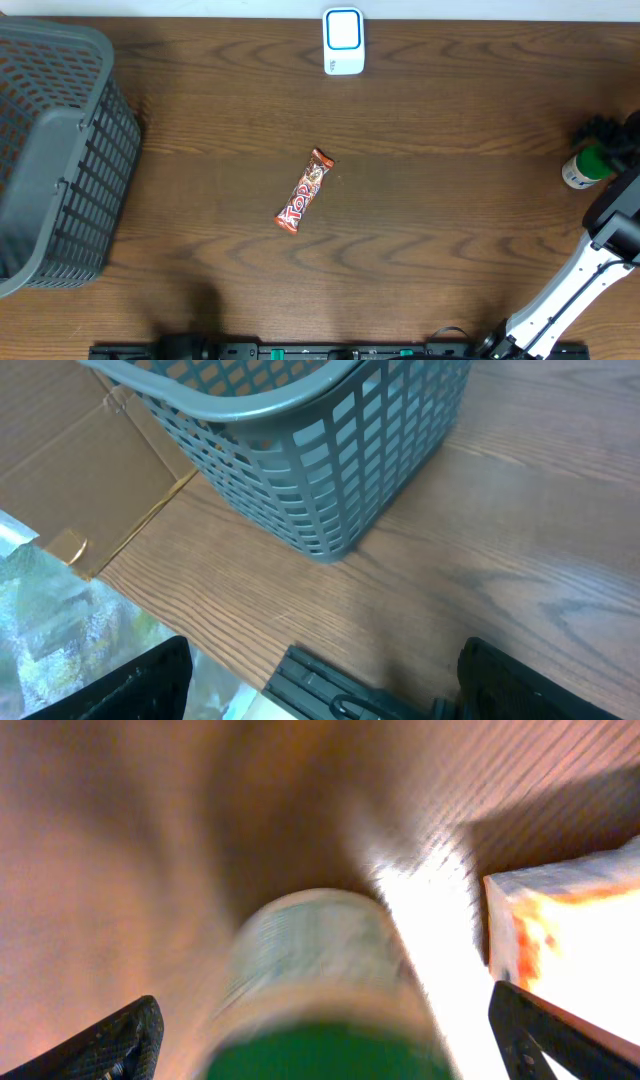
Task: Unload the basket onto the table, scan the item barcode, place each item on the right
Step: 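Set the bottle down at the table's right edge and release, then swing the right gripper over to the chocolate bar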
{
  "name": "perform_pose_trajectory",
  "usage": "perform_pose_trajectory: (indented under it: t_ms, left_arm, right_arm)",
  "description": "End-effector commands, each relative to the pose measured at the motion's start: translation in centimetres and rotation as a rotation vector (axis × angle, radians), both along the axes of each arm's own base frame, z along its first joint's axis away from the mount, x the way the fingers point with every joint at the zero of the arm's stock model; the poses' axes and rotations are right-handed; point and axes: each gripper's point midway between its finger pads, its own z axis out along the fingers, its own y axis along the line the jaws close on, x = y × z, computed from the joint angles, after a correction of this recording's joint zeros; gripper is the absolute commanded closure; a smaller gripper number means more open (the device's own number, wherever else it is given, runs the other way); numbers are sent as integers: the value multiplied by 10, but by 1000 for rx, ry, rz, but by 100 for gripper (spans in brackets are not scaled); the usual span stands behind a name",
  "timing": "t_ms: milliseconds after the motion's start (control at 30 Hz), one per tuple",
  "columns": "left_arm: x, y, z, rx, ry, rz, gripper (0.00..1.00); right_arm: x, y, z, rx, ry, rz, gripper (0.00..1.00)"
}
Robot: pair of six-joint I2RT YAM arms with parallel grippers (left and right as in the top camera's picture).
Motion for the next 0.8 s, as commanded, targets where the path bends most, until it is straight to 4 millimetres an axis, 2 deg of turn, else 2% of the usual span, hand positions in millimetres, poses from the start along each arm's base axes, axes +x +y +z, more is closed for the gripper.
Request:
perform_pose_trajectory:
  t_ms: [0, 100, 167, 233, 300, 333, 433, 500, 600, 667, 733, 767]
  left_arm:
    - [-12, 0, -14, -4, 66, 10, 14]
    - [-12, 0, -14, -4, 67, 10, 14]
    - [-12, 0, -14, -4, 67, 10, 14]
    - [-12, 0, -14, -4, 66, 10, 14]
    - [-12, 0, -14, -4, 67, 10, 14]
    - [-12, 0, -14, -4, 67, 10, 14]
    - [-12, 0, -14, -4, 66, 10, 14]
    - [-12, 0, -14, -4, 67, 10, 14]
    - [-12, 0, -14, -4, 67, 10, 14]
    - [-12, 0, -14, -4, 67, 10, 14]
    - [-12, 0, -14, -4, 67, 10, 14]
    - [-12, 0, -14, -4, 67, 10, 14]
  right_arm:
    - [34, 1, 132, -158, -303, 35, 1]
    - [45, 18, 225, -274, -508, 78, 1]
    - [51, 48, 276, -303, -640, 137, 1]
    - [57, 93, 316, -303, -758, 236, 1]
    - [64, 145, 335, -264, -831, 359, 1]
    - [68, 180, 340, -226, -857, 451, 1]
    - [67, 272, 326, -110, -837, 724, 1]
    - [57, 328, 300, -46, -756, 885, 1]
    - [40, 396, 253, 16, -621, 1122, 1]
    - [32, 422, 215, -78, -487, 1198, 1]
    - [30, 440, 193, -160, -428, 1220, 1]
    - [28, 456, 178, -193, -407, 1258, 1]
